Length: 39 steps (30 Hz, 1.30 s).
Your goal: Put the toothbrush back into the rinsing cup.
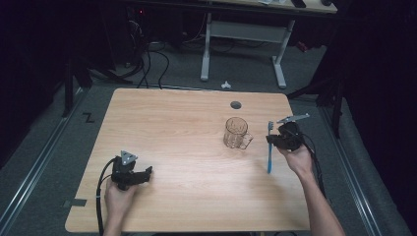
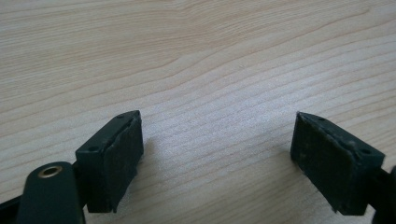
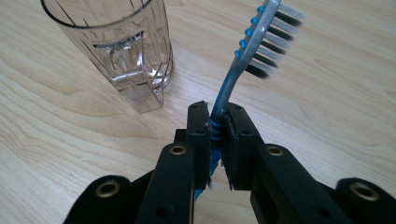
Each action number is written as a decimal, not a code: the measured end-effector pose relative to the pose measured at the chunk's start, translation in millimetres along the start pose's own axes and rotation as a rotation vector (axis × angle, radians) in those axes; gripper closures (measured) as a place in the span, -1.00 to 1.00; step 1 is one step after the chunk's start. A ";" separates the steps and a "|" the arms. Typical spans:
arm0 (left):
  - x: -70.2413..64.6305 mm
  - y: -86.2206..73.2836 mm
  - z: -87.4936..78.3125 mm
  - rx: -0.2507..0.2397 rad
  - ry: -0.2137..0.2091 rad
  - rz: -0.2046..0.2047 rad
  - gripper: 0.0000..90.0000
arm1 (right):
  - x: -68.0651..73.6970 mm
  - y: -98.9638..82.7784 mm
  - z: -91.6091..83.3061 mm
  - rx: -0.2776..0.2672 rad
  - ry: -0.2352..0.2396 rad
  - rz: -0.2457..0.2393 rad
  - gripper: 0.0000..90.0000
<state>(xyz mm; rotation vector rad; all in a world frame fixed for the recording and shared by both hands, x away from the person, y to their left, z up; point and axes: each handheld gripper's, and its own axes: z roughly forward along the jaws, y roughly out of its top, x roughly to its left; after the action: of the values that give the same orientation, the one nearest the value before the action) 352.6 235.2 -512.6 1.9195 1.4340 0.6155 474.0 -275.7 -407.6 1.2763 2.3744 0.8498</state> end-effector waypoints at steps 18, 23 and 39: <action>-0.2 0.1 0.0 0.000 0.002 -0.001 -0.61 | 19.2 1.0 -19.5 -0.126 0.004 -0.053 0.83; -0.2 0.1 0.0 0.000 0.002 -0.001 -0.61 | 22.3 2.2 -22.0 -0.161 0.007 -0.065 0.83; -0.7 0.0 0.0 0.000 0.006 0.000 -0.60 | 26.8 7.2 -26.3 -0.233 0.026 -0.062 0.83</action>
<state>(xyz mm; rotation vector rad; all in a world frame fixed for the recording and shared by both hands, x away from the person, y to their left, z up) 352.4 234.5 -512.6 1.9185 1.4376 0.6216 450.1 -259.6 -382.6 1.1009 2.2428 1.0920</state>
